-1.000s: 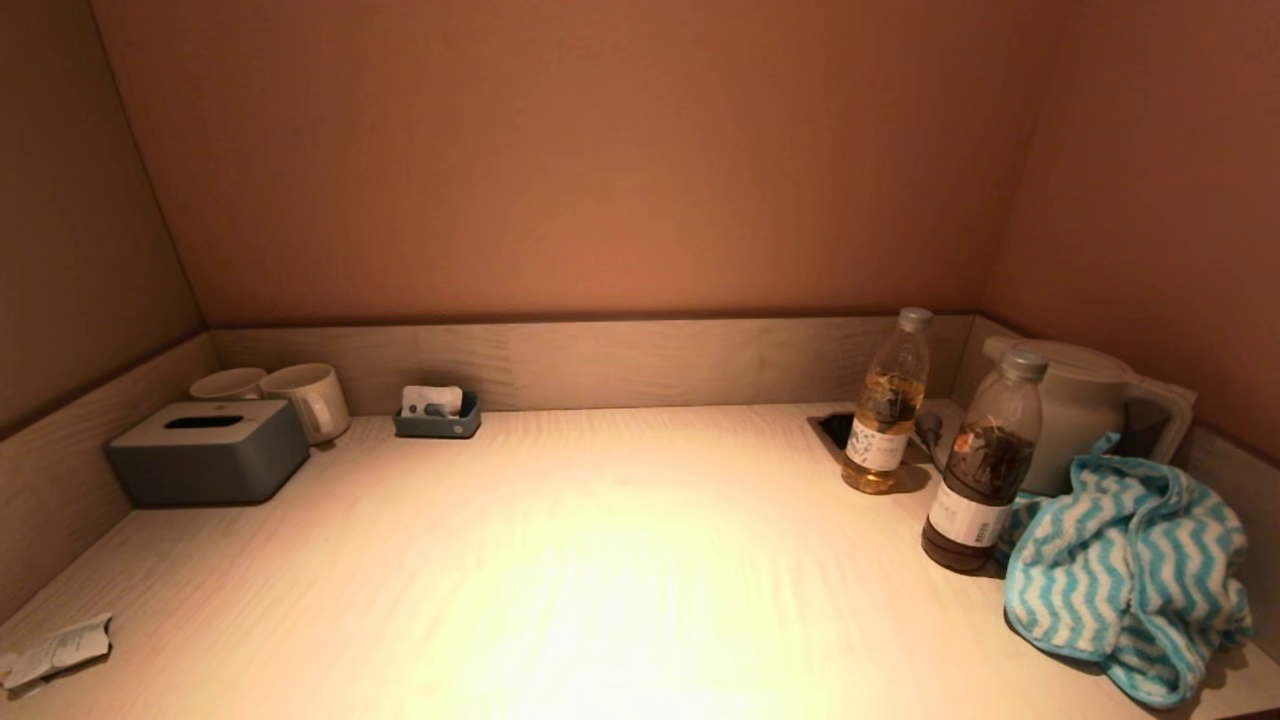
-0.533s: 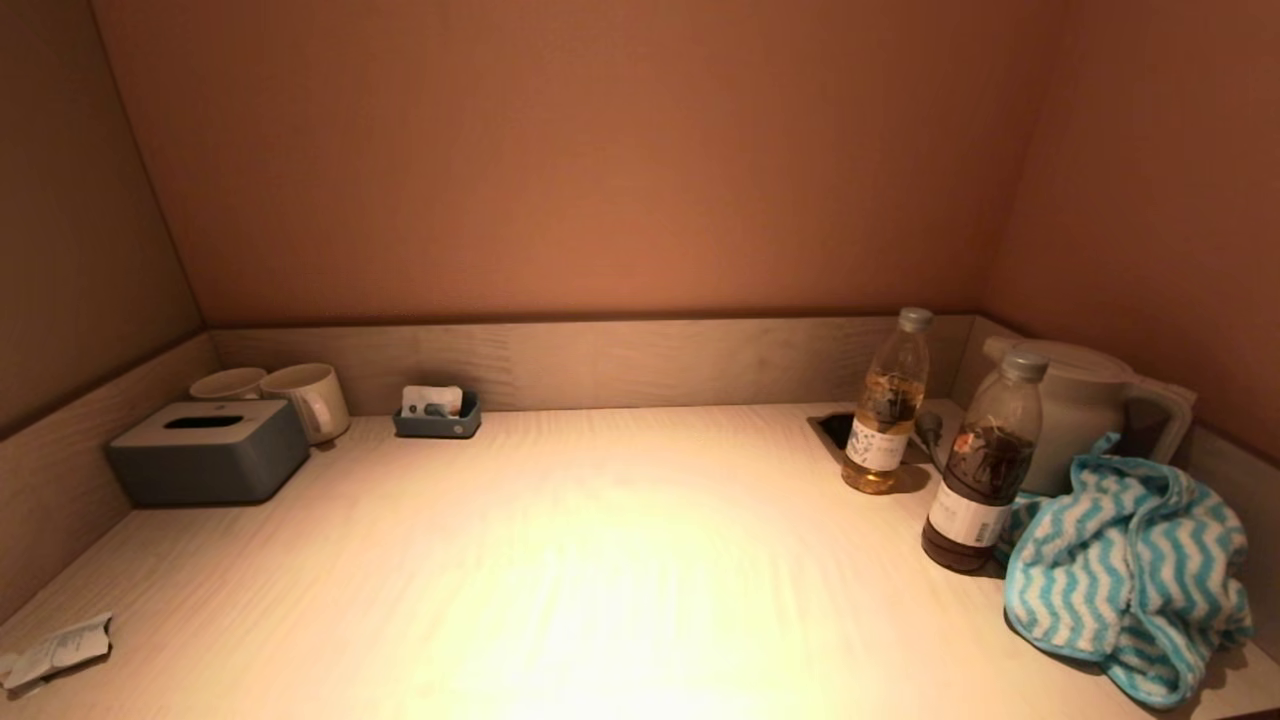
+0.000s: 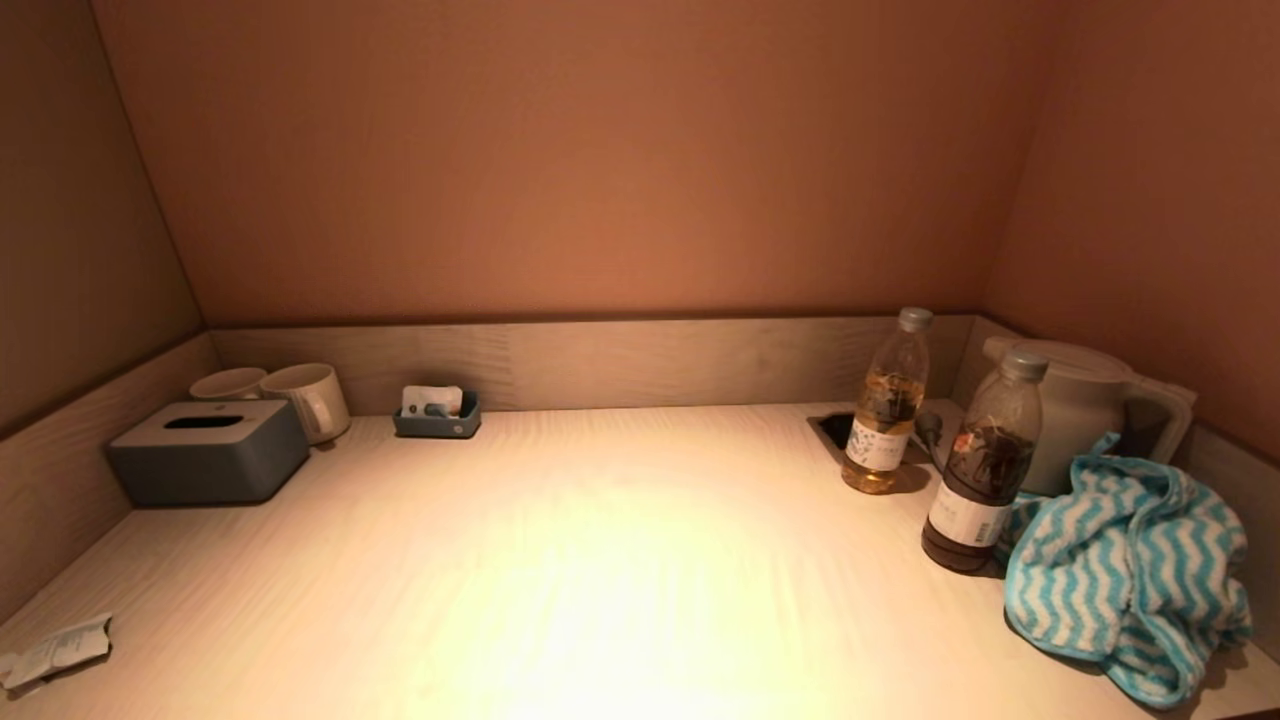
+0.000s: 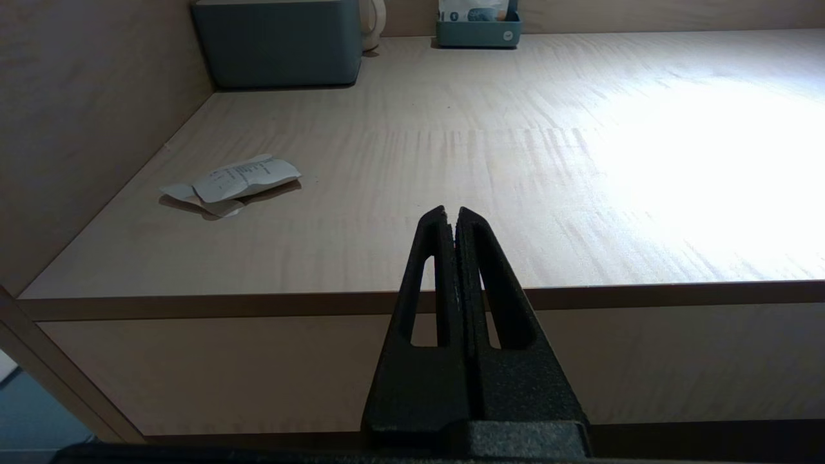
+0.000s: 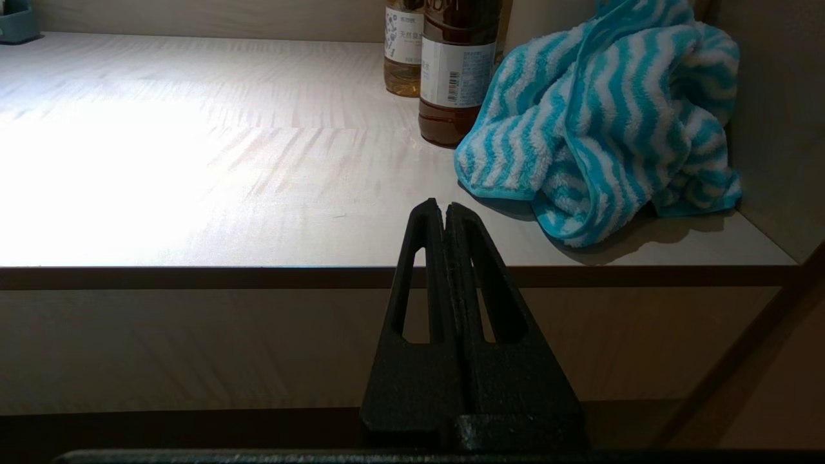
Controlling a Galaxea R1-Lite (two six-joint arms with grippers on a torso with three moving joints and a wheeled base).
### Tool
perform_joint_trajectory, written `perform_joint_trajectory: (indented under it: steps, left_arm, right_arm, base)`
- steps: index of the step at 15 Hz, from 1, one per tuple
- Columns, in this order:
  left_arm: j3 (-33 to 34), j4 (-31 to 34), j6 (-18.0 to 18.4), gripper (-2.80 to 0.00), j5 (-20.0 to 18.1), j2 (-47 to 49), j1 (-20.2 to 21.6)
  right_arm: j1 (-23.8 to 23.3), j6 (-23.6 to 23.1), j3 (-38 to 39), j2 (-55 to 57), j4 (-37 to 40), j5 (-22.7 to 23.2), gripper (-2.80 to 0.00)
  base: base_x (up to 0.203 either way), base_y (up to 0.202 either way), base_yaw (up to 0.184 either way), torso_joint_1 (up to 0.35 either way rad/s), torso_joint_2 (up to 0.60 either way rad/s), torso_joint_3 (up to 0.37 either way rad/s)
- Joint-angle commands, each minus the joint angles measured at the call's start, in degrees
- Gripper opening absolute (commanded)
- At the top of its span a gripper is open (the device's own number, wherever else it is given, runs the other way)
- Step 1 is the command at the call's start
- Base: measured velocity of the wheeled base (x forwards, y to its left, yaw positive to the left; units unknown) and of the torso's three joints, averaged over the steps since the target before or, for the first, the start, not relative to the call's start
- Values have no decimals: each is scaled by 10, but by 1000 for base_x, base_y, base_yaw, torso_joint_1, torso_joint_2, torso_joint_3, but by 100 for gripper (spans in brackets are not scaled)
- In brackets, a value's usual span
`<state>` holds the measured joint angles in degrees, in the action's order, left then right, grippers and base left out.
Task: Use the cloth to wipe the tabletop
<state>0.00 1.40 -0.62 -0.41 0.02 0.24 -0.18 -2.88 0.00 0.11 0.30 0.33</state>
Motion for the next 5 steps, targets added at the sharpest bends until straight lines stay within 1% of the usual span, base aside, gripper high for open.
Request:
perform_joint_trajectory:
  steps: [1,5]
  left_arm:
    - [0,0,0,-280,0,0,0]
    - [0,0,0,-280,0,0,0]
  right_arm:
    - [0,3,0,0,0,0,-280]
    - [0,10,0,0,0,0,-280]
  base:
    - [0,0,0,0,0,0]
    - [0,0,0,0,0,0]
